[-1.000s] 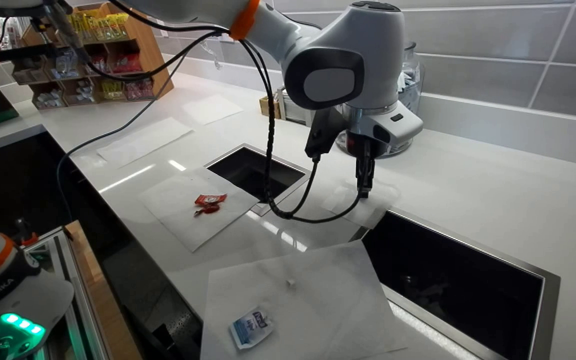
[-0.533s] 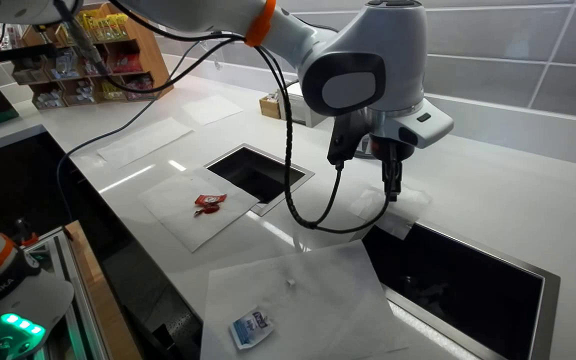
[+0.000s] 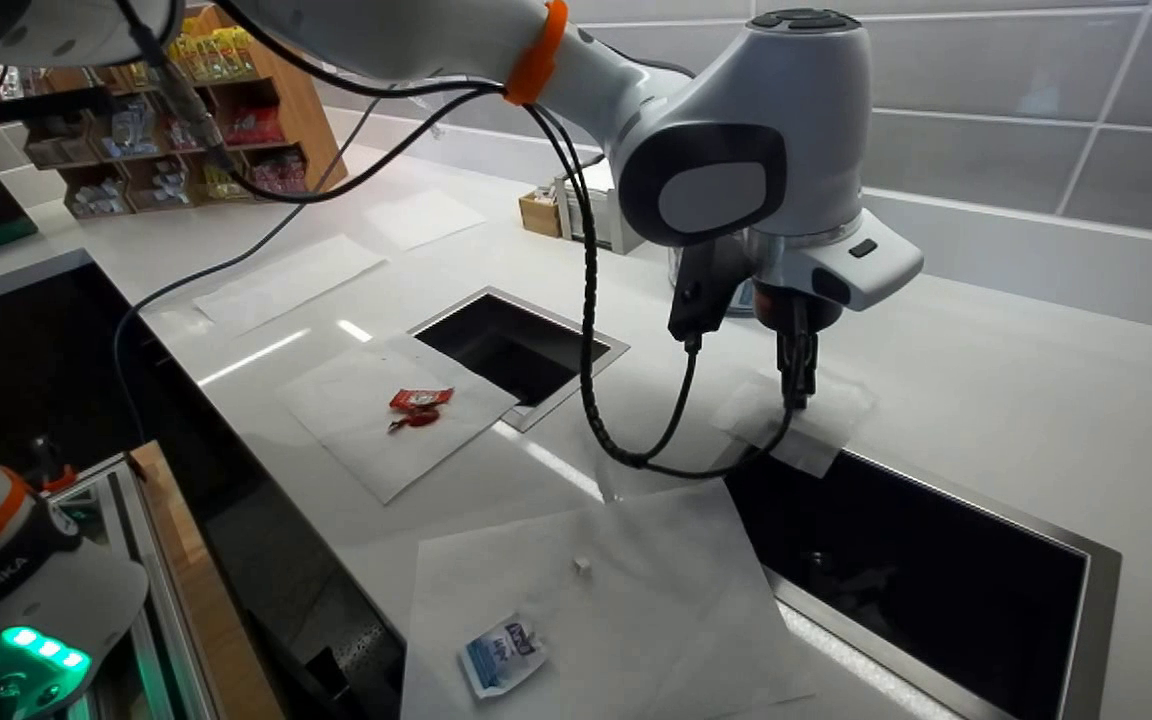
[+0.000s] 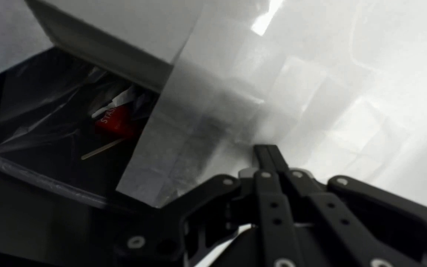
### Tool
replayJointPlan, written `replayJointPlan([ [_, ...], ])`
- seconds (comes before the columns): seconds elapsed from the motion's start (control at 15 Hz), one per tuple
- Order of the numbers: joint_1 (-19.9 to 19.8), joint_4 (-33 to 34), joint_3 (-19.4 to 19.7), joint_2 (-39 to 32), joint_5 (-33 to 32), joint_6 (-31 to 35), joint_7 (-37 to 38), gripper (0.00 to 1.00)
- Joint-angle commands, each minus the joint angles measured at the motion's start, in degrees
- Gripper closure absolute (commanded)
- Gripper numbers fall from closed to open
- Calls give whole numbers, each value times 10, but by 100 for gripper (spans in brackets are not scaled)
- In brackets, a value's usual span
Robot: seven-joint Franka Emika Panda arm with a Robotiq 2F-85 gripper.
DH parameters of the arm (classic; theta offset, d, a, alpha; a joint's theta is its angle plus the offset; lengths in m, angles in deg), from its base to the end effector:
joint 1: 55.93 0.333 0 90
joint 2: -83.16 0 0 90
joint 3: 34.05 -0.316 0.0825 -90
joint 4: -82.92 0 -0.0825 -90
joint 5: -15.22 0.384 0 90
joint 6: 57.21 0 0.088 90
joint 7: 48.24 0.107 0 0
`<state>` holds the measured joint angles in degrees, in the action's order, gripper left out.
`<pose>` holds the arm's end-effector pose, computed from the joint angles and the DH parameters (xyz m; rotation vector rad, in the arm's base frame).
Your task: Use the napkin in the middle to wipe the counter
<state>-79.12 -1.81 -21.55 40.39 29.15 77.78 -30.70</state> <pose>0.6138 -0.3998 0.2554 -2.7183 1.5218 -0.2442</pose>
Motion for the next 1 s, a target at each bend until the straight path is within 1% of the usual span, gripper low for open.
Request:
replayJointPlan([
  [0.0,11,-23,-18,20,10,-20,-18,100],
  [0.2,26,-36,-27,30,4,-66,-23,100],
  [0.47,49,-63,-9,52,-19,-130,-6,100],
  [0.67,62,-89,12,65,-42,-151,9,100],
  [0.93,65,-96,4,71,-38,-149,-7,100],
])
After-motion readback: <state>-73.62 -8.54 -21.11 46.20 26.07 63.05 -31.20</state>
